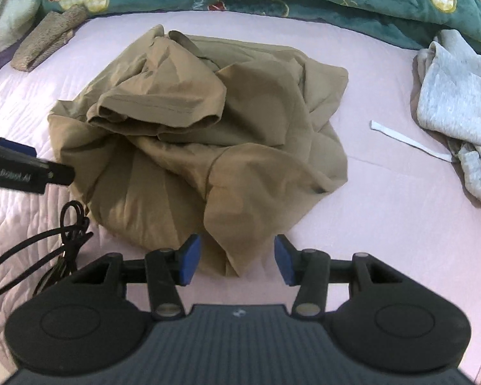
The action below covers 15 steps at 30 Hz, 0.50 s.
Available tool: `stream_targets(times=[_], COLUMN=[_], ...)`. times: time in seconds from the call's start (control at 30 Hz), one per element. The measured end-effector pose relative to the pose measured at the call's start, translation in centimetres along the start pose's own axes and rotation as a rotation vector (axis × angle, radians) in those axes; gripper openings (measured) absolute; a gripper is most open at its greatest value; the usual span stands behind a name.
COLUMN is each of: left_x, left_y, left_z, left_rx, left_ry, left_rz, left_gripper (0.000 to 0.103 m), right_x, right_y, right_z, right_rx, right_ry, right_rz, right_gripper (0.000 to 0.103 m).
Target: Fold clothes
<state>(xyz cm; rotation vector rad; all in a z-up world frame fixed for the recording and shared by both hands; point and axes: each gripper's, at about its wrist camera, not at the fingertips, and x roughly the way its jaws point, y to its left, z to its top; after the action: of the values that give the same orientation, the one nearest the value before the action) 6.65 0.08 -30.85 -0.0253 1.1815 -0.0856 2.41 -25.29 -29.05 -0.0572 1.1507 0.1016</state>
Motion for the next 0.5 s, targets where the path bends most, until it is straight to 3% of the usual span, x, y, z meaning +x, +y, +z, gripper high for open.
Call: stream_targets(times=[0.27,0.33,0.37,0.4,0.5], left_x=[2.4,2.8,3.0,3.2,3.8], left_y=[0.1,0.6,0.7,0.7,1.2], left_z=[1.2,1.5,1.6,1.6,1.9], left_rx=[0.055,0.043,0.048,0.061,0.056], left_ry=[-0.026,-0.017,-0.010,0.000,0.021], left_rz=[-0.009,-0.031,-0.038,-0.041,-0.055], left_gripper=[0.066,0.052,0.039,0.028,0.012], right_x=[2.4,2.9,3.1,3.3,3.9], right_y=[-0.1,-0.3,-0.3,-0.5,-1.1], right_z=[0.5,0.7,0.8,0.8,0.9], right_rx=[0.023,0.022,0.013,0.005,-0.002], right_ry=[0.028,0.030,0.034,0.035,0.056], right_rz=[-0.005,0.005,0.005,0.014,0.028], right_gripper=[0.052,0.052,0.052,0.048,0.002])
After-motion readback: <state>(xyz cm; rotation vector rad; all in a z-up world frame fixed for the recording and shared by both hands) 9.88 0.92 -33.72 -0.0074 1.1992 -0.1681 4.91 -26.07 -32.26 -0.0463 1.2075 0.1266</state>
